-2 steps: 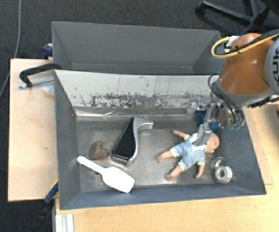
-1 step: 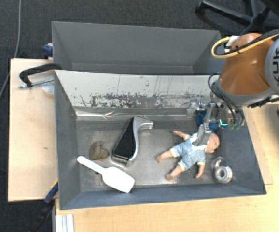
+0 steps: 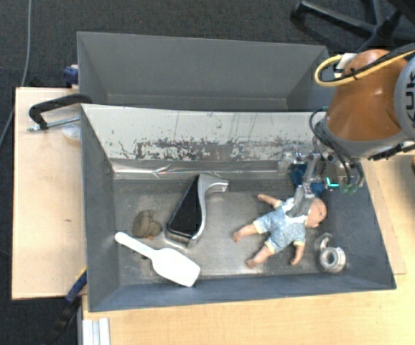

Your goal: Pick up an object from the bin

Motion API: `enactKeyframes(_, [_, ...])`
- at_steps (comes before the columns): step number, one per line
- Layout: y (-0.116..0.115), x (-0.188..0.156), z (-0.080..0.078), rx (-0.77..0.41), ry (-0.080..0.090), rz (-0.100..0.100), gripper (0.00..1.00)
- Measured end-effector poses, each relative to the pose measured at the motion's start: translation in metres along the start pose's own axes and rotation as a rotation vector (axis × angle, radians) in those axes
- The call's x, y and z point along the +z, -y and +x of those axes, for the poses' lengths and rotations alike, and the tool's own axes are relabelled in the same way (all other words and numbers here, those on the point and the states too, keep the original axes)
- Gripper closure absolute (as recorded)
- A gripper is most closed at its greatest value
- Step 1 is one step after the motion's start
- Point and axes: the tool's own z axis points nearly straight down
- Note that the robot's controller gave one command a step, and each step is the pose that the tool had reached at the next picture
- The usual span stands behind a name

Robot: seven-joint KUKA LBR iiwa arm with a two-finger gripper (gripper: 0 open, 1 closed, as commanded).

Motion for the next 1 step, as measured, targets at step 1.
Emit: enactKeyframes(1, [0.0,0.0,0.0,0.0,0.0,0.0,0.0])
